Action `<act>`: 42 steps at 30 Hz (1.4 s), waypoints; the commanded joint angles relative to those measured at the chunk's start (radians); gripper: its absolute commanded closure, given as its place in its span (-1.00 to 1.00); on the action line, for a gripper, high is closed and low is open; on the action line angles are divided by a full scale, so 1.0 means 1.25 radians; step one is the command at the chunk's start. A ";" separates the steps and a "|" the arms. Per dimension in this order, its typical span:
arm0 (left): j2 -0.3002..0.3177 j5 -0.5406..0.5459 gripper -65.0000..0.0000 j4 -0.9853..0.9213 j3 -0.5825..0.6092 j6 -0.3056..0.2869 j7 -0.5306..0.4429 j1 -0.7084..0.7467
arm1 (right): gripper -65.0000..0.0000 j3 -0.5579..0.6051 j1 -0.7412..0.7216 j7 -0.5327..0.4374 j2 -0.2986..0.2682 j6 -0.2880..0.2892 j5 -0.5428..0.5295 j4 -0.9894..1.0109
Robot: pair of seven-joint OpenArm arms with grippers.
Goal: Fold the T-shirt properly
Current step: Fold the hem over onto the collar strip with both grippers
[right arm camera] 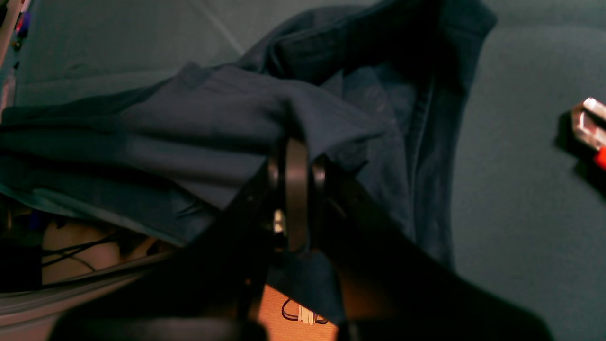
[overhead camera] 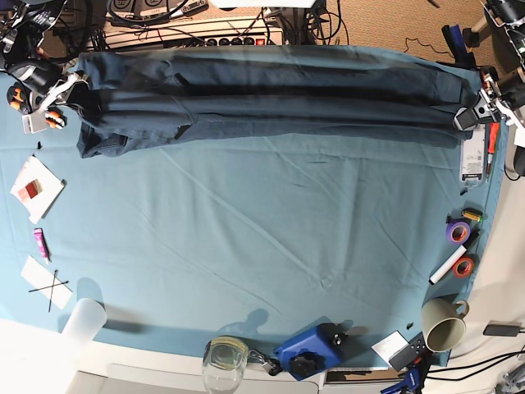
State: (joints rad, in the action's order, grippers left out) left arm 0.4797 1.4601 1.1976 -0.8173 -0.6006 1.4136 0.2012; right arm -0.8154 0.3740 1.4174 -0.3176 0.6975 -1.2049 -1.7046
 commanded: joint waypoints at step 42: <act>-0.149 -0.486 -0.01 0.525 0.007 0.070 -0.111 0.097 | 0.50 -0.008 0.000 -0.017 -0.019 0.000 -0.005 -0.014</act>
State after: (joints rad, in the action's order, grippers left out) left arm 0.2794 0.8368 1.8431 -0.8051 -0.5091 1.2964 0.3264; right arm -0.8165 0.3740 1.4136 -0.3183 0.6971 -1.1942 -1.7058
